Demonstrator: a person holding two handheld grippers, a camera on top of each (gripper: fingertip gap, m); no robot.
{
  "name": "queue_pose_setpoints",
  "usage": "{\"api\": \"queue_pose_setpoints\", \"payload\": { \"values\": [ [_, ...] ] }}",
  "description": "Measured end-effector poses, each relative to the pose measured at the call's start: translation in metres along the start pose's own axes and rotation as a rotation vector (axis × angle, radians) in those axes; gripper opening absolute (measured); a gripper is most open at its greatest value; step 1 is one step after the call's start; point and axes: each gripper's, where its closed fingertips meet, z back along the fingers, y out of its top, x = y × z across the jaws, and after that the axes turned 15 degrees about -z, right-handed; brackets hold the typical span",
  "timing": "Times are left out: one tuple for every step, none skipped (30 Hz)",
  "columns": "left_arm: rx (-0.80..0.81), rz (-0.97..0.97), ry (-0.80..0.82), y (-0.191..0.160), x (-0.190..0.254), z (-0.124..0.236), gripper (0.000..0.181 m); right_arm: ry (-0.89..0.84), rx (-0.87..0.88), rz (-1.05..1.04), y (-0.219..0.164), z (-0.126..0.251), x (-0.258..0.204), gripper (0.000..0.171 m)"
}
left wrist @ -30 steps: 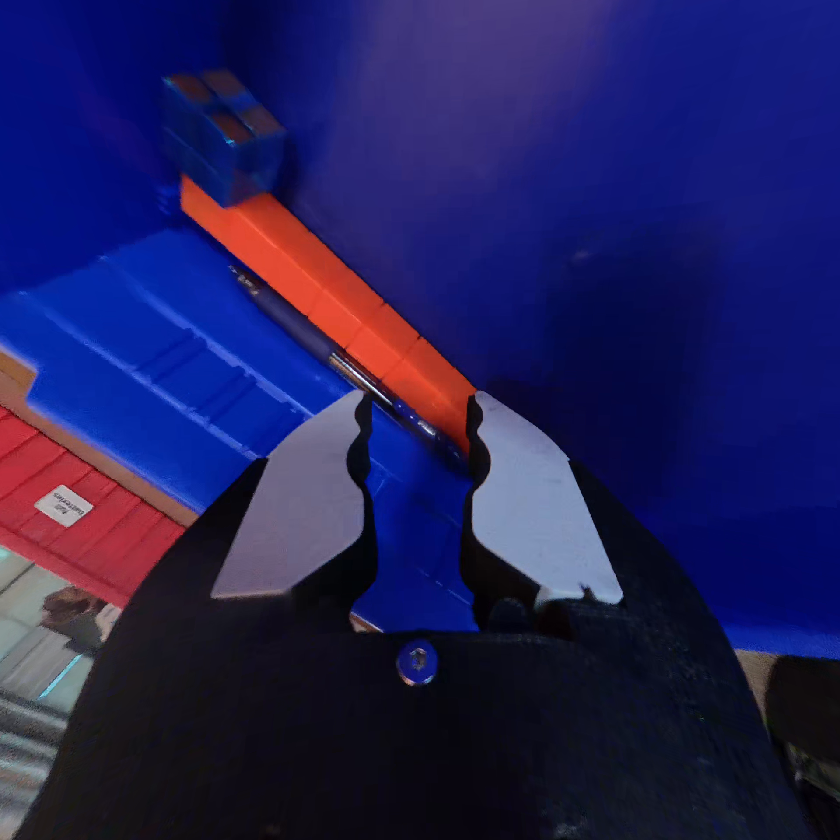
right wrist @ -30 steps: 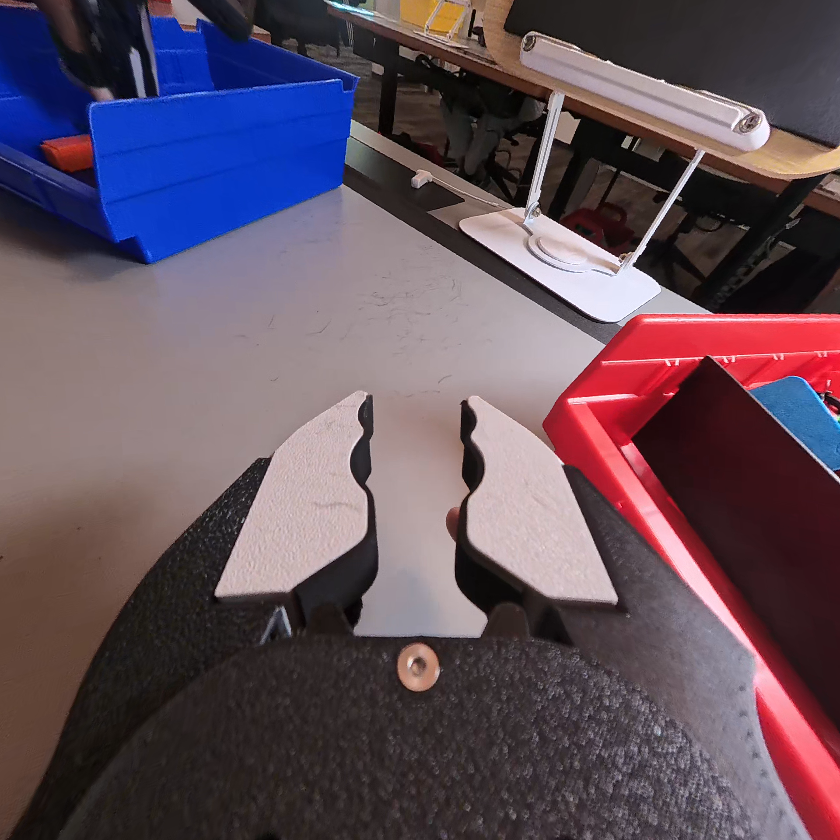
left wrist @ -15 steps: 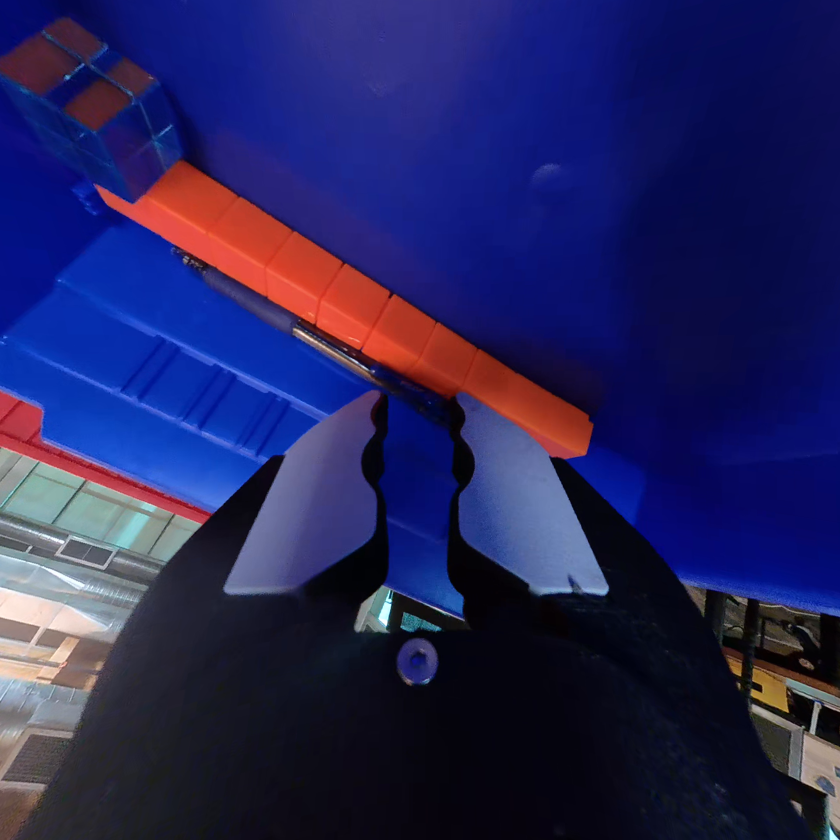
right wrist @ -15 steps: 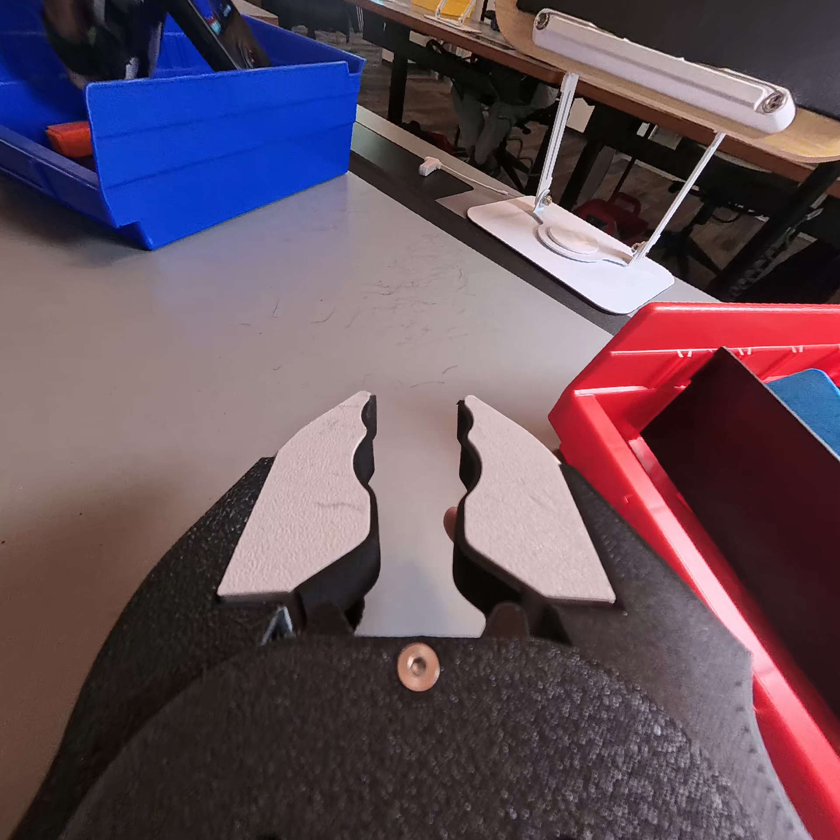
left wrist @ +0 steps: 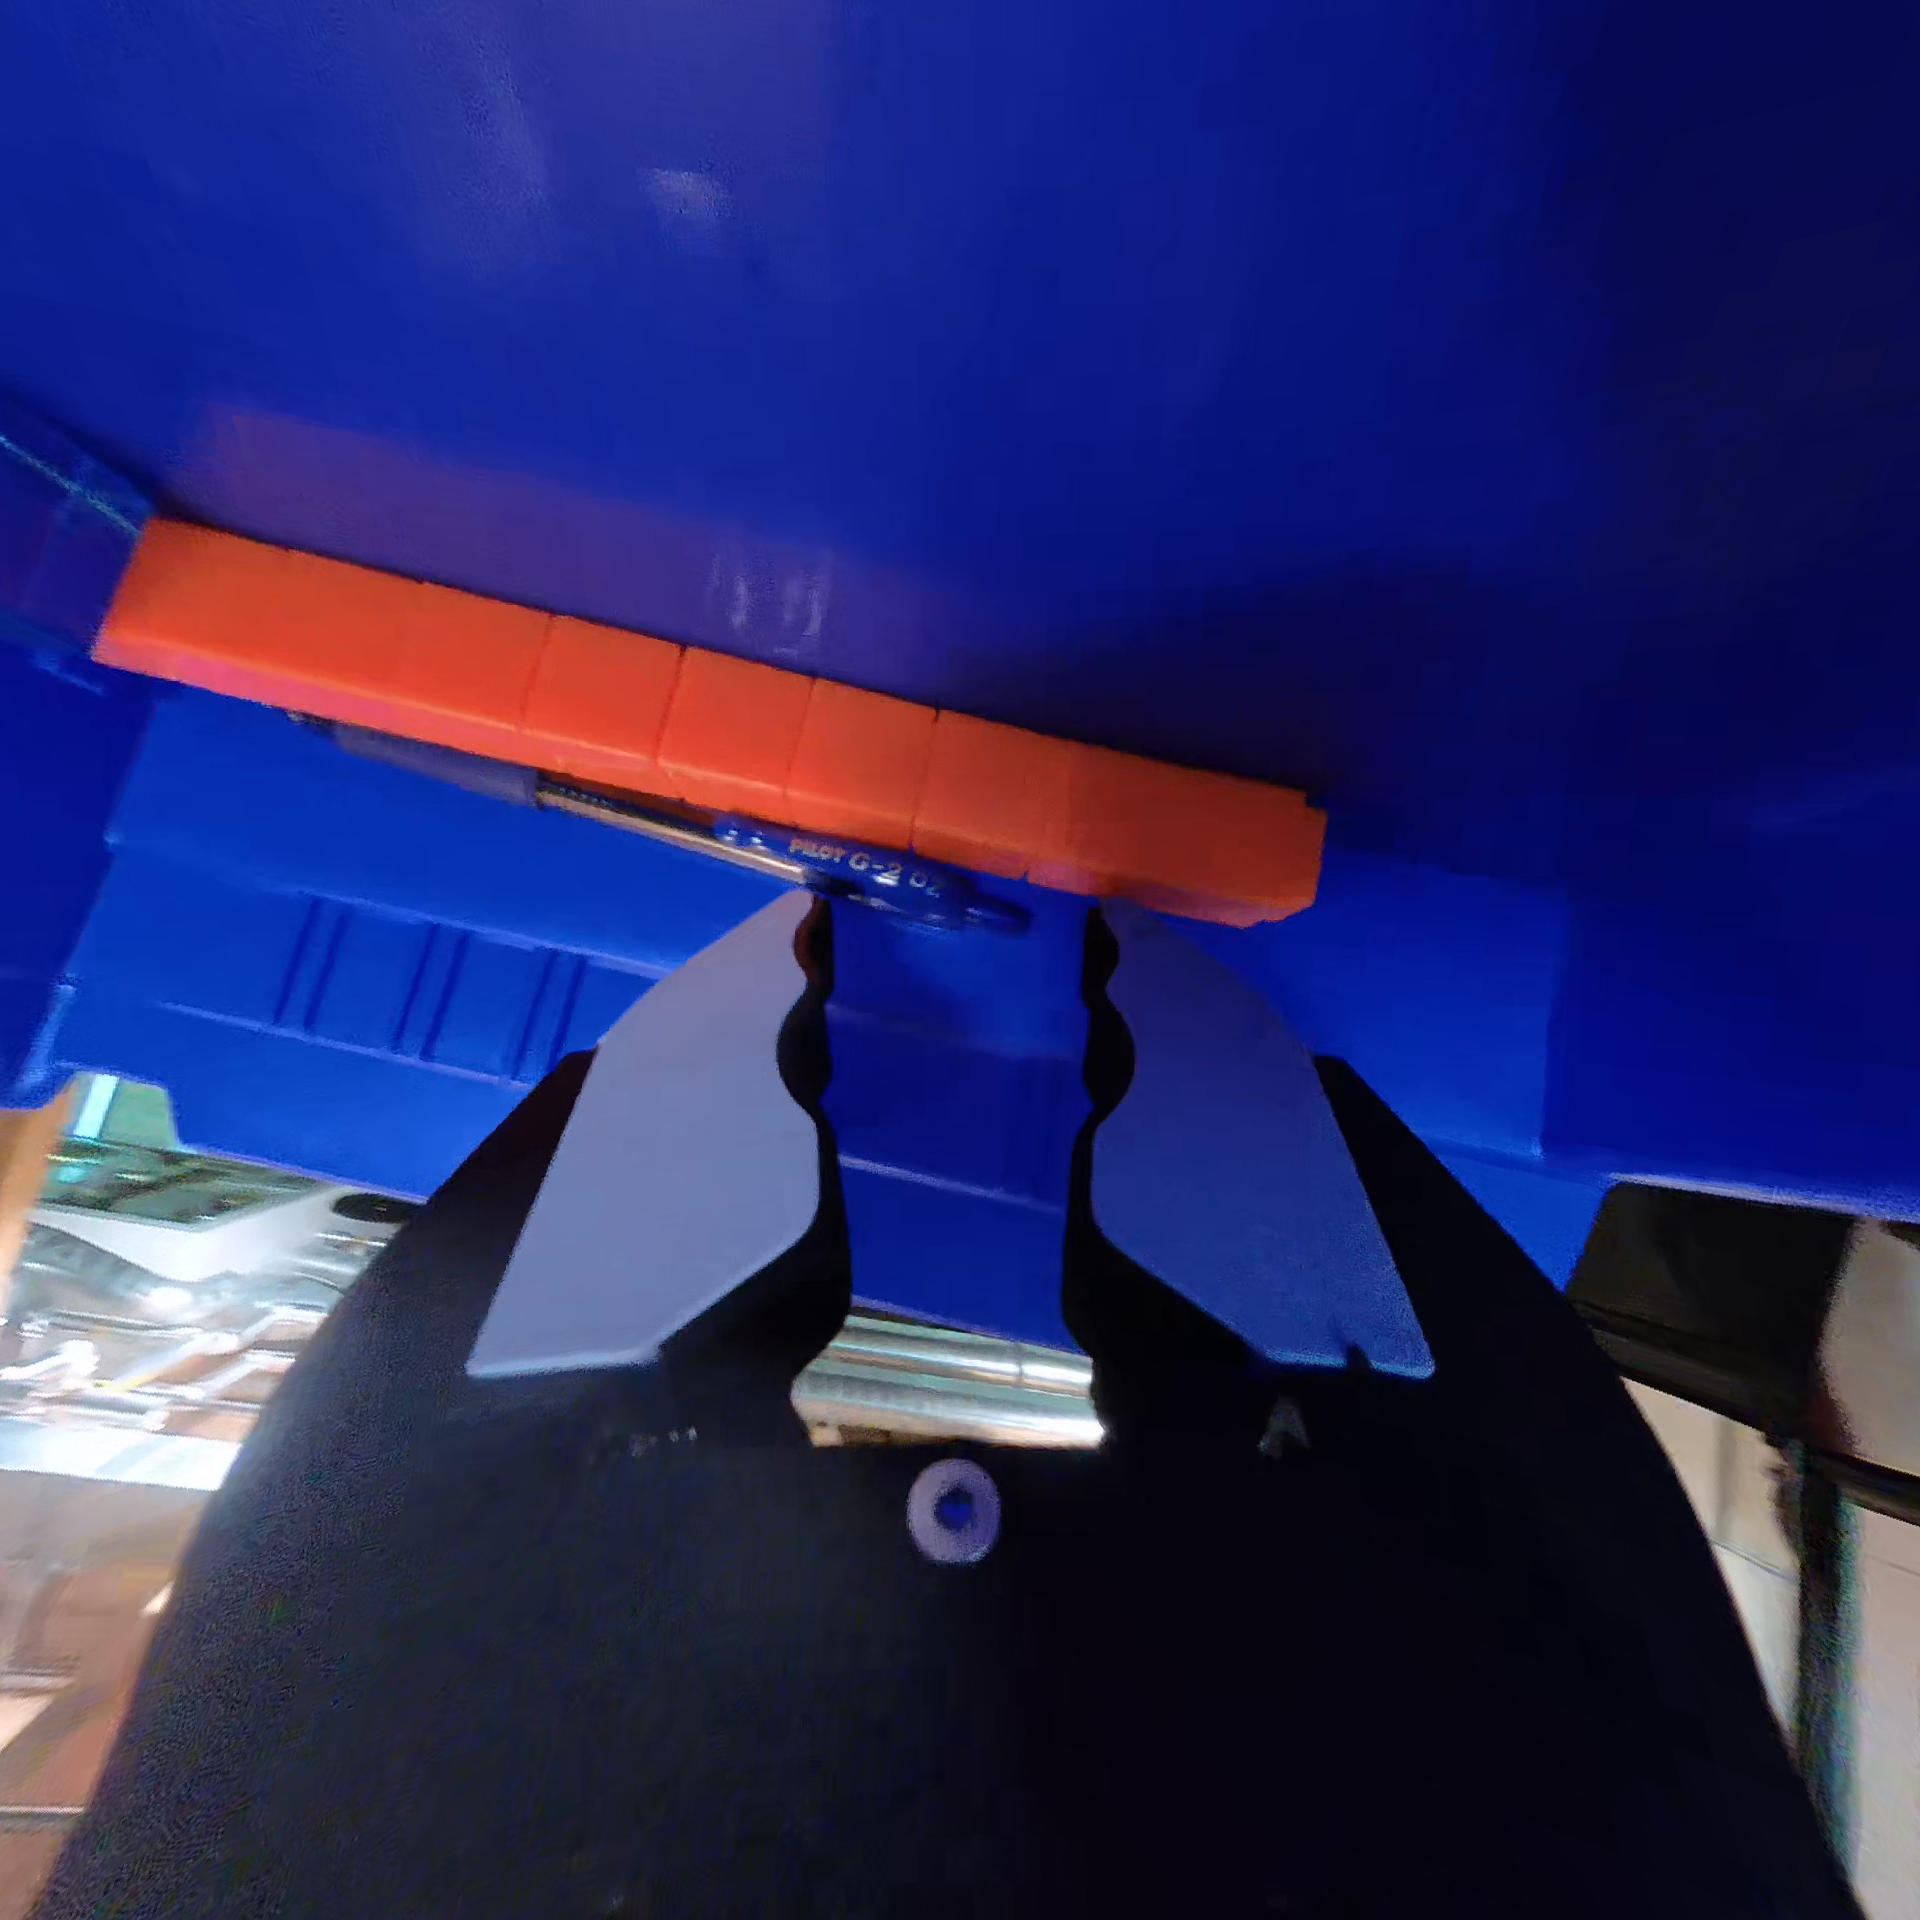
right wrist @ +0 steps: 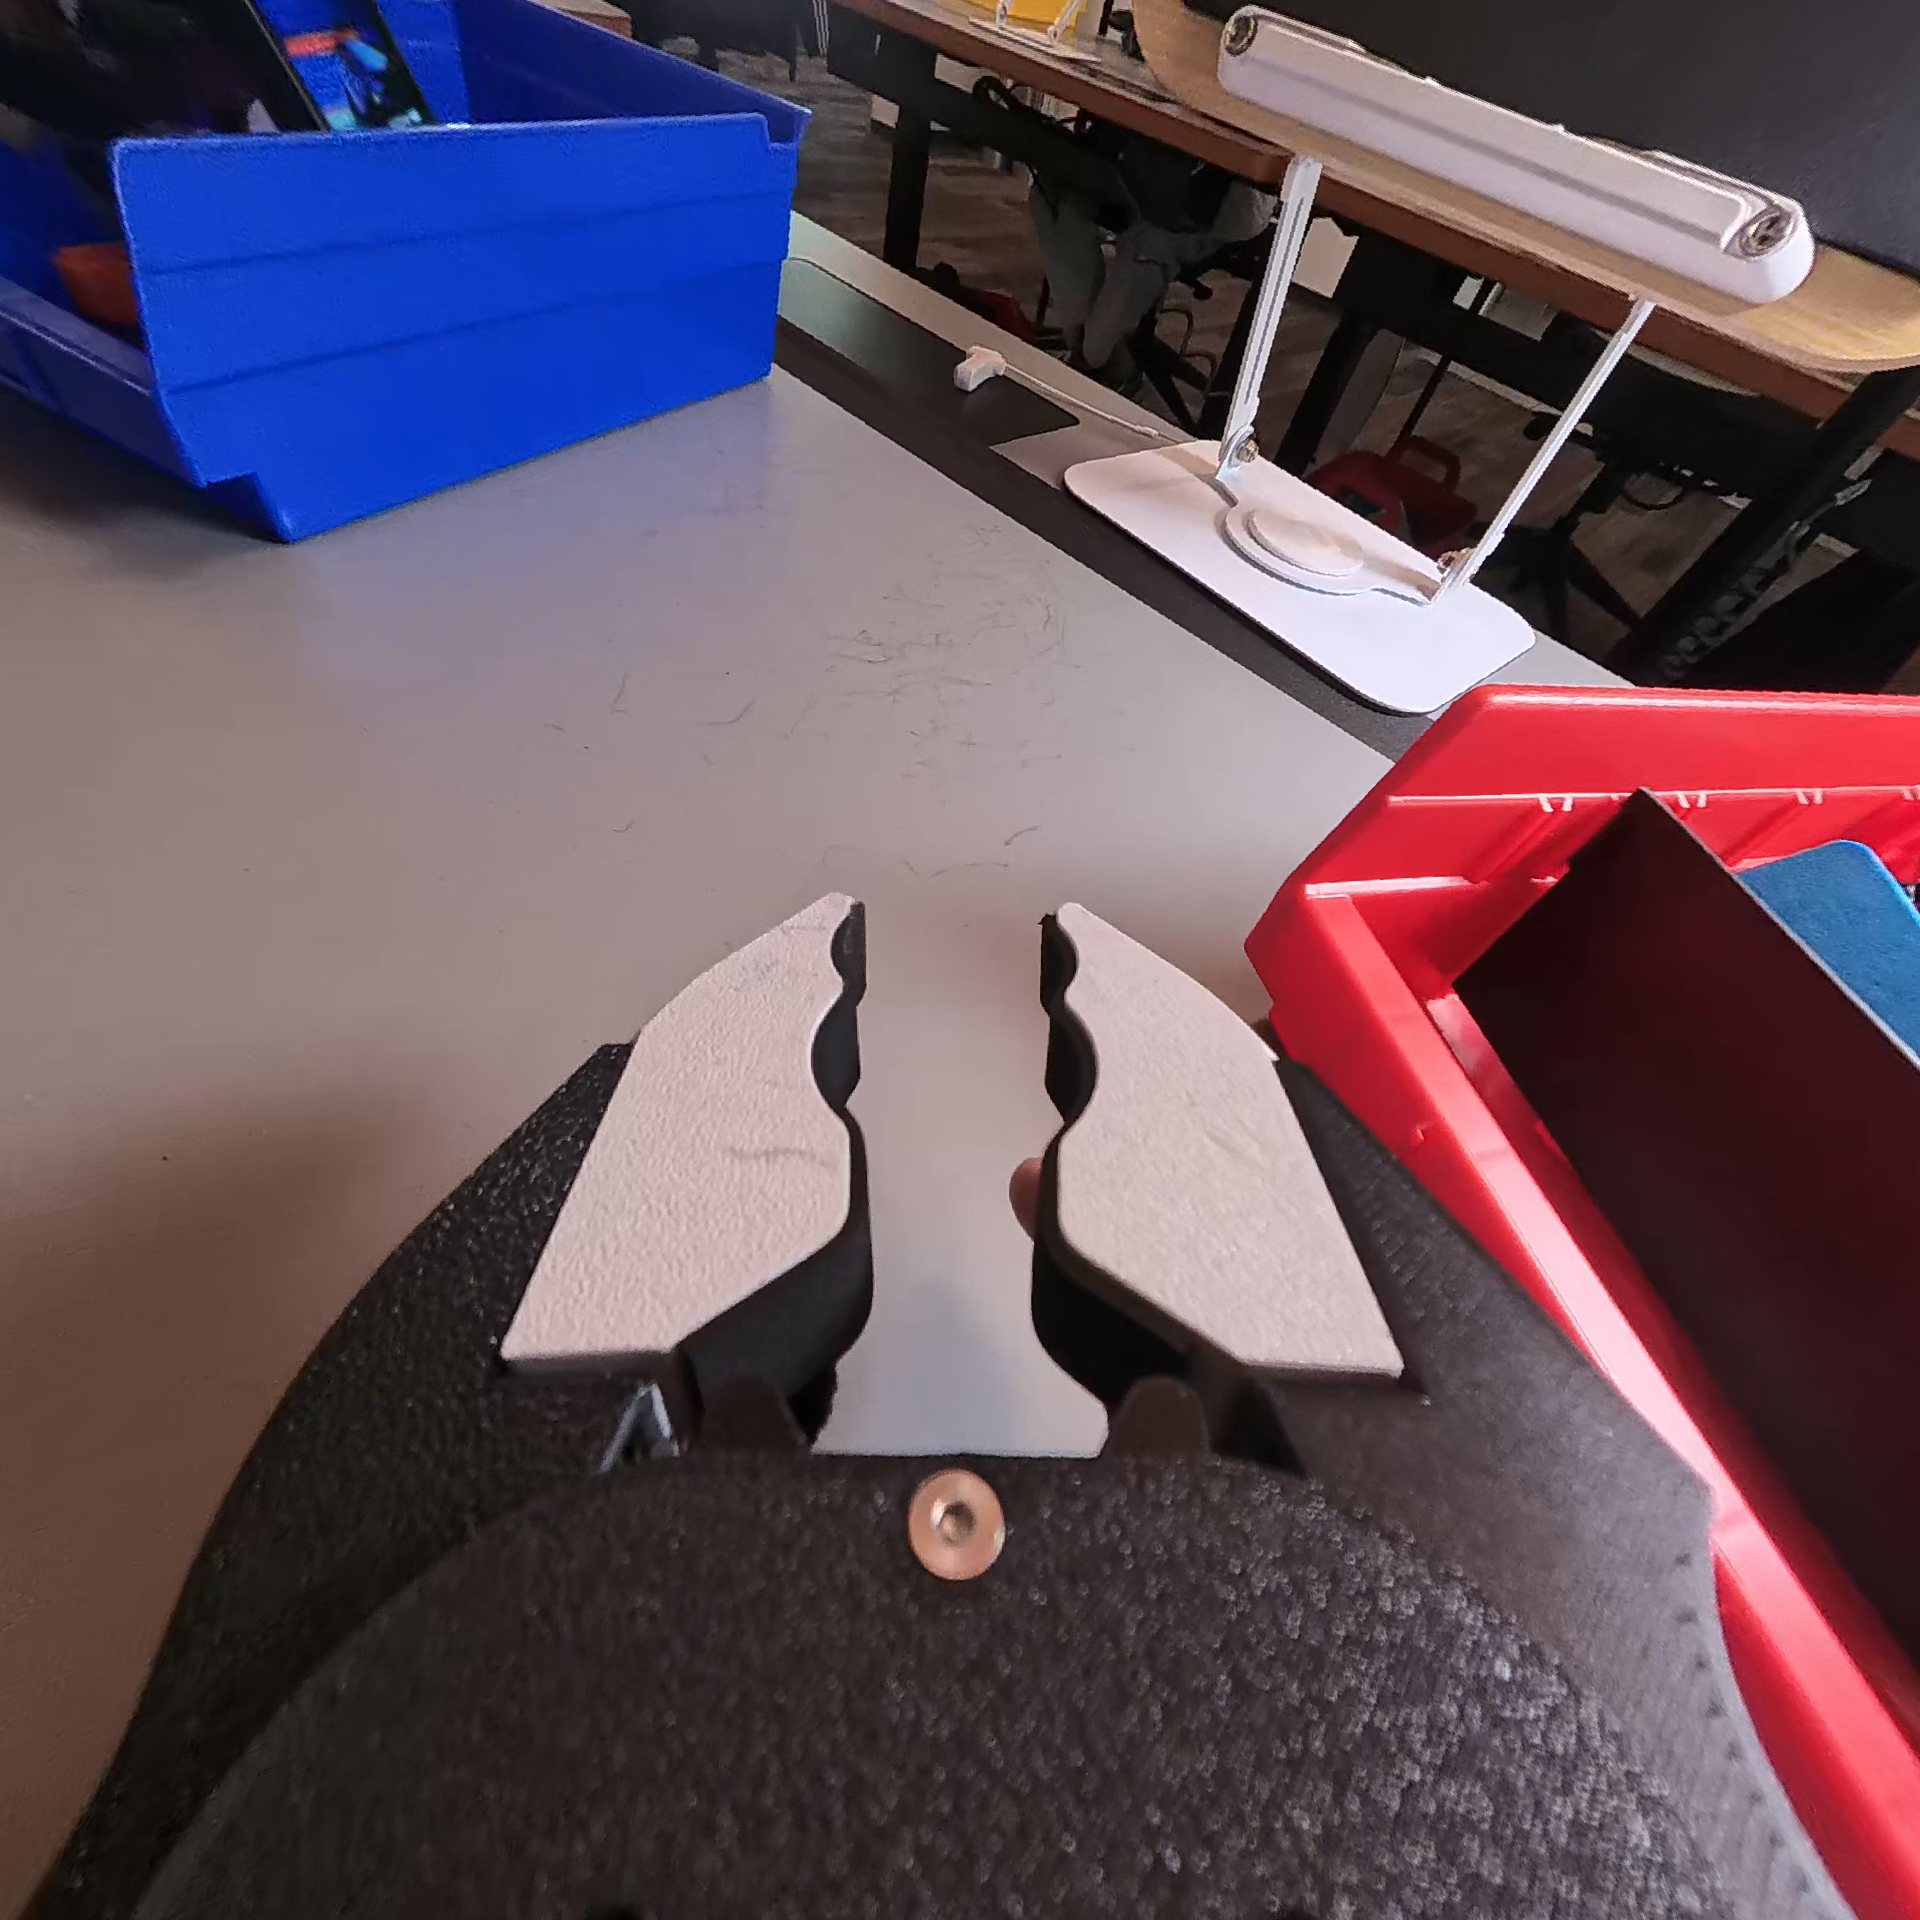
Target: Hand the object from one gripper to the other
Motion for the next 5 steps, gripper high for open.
{"api": "queue_pose_setpoints", "payload": {
  "values": [
    [0.004, -0.021, 0.024, 0.0, -0.0023, 0.0002, 0.048, 0.0, -0.001, -0.001, -0.0004, -0.0001, 0.0002, 0.032],
    [0.006, -0.032, 0.047, 0.0, -0.0045, 0.0001, 0.043, 0.0, -0.002, -0.002, -0.0008, -0.0004, 0.0003, 0.032],
    [0.005, -0.041, 0.07, 0.0001, -0.0066, -0.0002, 0.037, -0.001, -0.004, -0.003, -0.0011, -0.0004, 0.0005, 0.032],
    [0.004, -0.057, 0.095, 0.0, -0.0086, -0.0007, 0.034, -0.002, -0.004, -0.002, -0.0012, -0.0003, 0.0006, 0.032],
    [0.002, -0.073, 0.118, -0.0004, -0.0101, -0.0011, 0.031, -0.003, -0.002, -0.001, -0.0008, 0.0, 0.0007, 0.032]
  ]
}}
